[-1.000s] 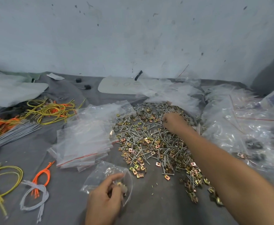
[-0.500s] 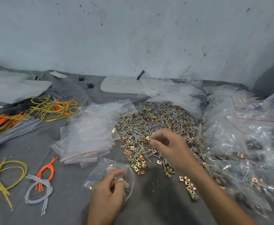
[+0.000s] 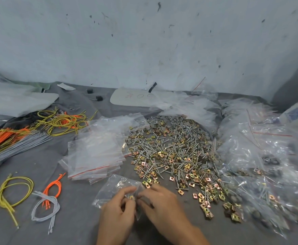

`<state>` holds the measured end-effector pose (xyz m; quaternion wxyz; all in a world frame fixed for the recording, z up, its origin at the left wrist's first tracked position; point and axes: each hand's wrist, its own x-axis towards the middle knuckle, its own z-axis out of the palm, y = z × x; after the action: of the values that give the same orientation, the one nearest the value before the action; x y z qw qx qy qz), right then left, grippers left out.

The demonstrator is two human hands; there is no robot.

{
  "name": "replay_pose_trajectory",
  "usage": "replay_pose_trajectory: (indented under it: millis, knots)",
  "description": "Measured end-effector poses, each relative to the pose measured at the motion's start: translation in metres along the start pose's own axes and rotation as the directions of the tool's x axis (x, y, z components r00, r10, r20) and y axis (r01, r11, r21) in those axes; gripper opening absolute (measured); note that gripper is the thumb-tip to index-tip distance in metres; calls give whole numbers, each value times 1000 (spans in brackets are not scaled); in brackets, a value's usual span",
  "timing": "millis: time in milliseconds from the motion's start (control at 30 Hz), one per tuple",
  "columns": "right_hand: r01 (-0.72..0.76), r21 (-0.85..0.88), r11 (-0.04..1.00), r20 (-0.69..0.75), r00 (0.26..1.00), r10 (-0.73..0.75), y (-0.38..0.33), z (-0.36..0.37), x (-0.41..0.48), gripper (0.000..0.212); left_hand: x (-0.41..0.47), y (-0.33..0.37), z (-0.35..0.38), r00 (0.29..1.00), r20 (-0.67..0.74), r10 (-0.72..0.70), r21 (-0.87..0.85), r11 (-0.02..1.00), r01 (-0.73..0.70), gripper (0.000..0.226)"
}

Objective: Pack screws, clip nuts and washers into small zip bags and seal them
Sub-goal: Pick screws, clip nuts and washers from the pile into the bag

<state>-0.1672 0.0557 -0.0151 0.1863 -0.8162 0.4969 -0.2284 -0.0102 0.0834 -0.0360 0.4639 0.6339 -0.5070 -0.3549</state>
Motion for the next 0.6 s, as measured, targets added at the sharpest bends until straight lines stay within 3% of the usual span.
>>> replay_pose_trajectory:
  millis: [100, 200, 367, 500, 600]
  knots:
    - [23, 67, 997, 9, 1000, -23, 5, -20, 17, 17, 0, 1, 0, 1000, -15, 4, 6, 1000, -4, 40]
    - [-68, 133, 989, -75, 994, 78, 22, -50, 54, 10, 0, 1, 1, 1000, -3, 9, 12, 1000, -9, 45]
    - [-214, -114, 970, -74, 976, 207, 63, -64, 135, 15, 2, -3, 1, 1000, 17, 2, 3, 1000, -2, 57]
    - [-209, -279, 937, 9, 975, 220, 87, -43, 173, 26, 3, -5, 1, 1000, 25, 17, -13, 1000, -17, 56]
    - [-207, -353, 912, 39, 971, 236, 93, -34, 176, 17, 3, -8, 1, 999, 32, 39, -15, 999, -38, 55]
